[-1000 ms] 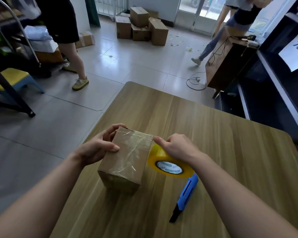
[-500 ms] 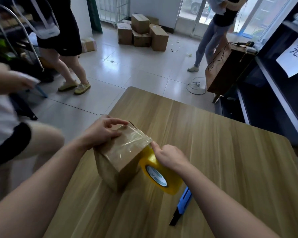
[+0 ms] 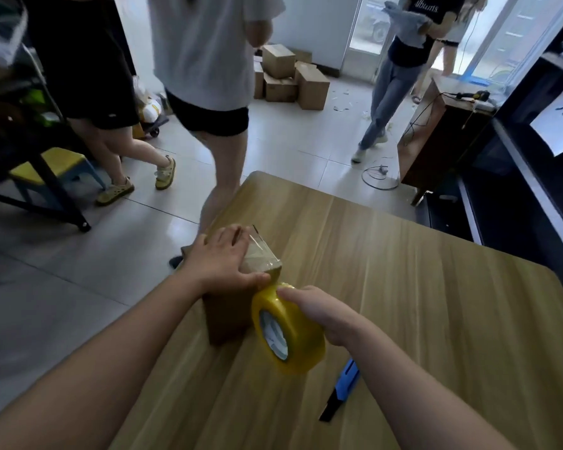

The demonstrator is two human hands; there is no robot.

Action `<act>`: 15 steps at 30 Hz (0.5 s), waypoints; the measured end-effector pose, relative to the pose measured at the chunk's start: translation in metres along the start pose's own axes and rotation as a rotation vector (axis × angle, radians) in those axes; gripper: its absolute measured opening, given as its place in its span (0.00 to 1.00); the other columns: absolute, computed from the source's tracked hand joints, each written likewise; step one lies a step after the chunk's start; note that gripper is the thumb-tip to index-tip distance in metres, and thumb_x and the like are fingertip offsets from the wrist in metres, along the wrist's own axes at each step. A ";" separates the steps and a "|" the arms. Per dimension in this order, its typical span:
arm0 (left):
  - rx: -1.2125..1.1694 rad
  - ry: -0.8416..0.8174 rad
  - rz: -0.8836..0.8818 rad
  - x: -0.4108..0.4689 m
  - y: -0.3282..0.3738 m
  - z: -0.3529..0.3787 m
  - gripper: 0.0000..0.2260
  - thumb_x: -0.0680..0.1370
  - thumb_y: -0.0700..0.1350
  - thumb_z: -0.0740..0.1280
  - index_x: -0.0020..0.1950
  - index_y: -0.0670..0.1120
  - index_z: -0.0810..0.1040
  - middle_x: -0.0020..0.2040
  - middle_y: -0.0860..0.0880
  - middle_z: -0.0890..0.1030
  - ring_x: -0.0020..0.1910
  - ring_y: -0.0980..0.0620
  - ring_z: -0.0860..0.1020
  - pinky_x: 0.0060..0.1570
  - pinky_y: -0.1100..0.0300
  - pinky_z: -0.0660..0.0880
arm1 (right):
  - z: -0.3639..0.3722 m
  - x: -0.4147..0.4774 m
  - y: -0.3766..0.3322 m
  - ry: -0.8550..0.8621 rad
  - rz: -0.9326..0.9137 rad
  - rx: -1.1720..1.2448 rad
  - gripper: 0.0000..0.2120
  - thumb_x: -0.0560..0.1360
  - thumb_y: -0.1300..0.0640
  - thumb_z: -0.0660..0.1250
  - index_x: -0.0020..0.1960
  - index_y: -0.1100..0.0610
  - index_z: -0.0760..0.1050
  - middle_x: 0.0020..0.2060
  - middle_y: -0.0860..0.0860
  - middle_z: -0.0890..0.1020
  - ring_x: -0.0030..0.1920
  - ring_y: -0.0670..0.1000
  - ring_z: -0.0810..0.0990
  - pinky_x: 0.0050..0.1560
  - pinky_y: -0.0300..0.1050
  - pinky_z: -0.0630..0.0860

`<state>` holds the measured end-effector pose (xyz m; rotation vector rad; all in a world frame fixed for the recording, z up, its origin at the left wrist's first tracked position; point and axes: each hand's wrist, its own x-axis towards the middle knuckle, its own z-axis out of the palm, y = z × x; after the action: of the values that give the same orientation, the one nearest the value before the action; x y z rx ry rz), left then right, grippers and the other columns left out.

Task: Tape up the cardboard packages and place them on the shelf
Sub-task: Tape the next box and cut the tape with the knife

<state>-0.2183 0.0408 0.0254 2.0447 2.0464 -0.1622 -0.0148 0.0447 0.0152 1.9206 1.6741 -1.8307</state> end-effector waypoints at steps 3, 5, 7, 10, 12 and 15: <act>0.026 -0.001 0.041 0.000 -0.010 0.002 0.52 0.64 0.79 0.45 0.79 0.50 0.42 0.79 0.49 0.47 0.77 0.48 0.49 0.74 0.46 0.50 | 0.015 0.001 -0.004 0.011 0.031 -0.012 0.36 0.75 0.33 0.61 0.73 0.57 0.65 0.67 0.58 0.75 0.63 0.60 0.76 0.66 0.59 0.71; 0.037 0.015 0.064 0.000 -0.012 0.002 0.48 0.69 0.77 0.50 0.79 0.49 0.42 0.79 0.50 0.47 0.77 0.49 0.50 0.74 0.47 0.50 | 0.022 0.002 -0.004 0.023 0.039 -0.026 0.36 0.77 0.35 0.60 0.74 0.59 0.63 0.69 0.59 0.73 0.66 0.61 0.74 0.68 0.59 0.70; 0.036 0.041 0.080 0.000 -0.010 0.000 0.46 0.72 0.74 0.54 0.80 0.50 0.43 0.78 0.50 0.48 0.77 0.49 0.51 0.74 0.48 0.49 | 0.027 0.005 -0.001 0.018 0.050 -0.034 0.35 0.79 0.36 0.58 0.75 0.60 0.64 0.69 0.59 0.72 0.67 0.61 0.73 0.69 0.58 0.69; 0.052 0.059 0.092 -0.002 -0.010 -0.002 0.45 0.72 0.72 0.57 0.80 0.50 0.45 0.78 0.50 0.50 0.77 0.50 0.52 0.75 0.47 0.45 | 0.036 0.008 0.002 0.005 0.058 0.029 0.35 0.78 0.35 0.59 0.72 0.62 0.68 0.65 0.58 0.76 0.64 0.60 0.76 0.66 0.55 0.72; 0.058 0.070 0.084 -0.002 -0.010 -0.001 0.44 0.73 0.71 0.58 0.80 0.49 0.46 0.79 0.51 0.49 0.78 0.51 0.50 0.75 0.43 0.41 | 0.041 0.013 0.005 -0.031 0.052 0.104 0.34 0.77 0.34 0.61 0.68 0.61 0.71 0.59 0.57 0.80 0.59 0.59 0.79 0.62 0.54 0.75; 0.085 0.090 0.070 -0.002 -0.005 0.004 0.43 0.74 0.70 0.56 0.80 0.48 0.45 0.80 0.49 0.45 0.78 0.52 0.44 0.73 0.36 0.39 | 0.042 0.013 0.010 -0.085 0.061 0.269 0.25 0.78 0.42 0.66 0.63 0.61 0.72 0.52 0.56 0.82 0.52 0.56 0.82 0.51 0.49 0.80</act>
<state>-0.2230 0.0376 0.0218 2.2098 2.0496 -0.1496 -0.0419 0.0230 -0.0137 1.9260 1.3889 -2.1756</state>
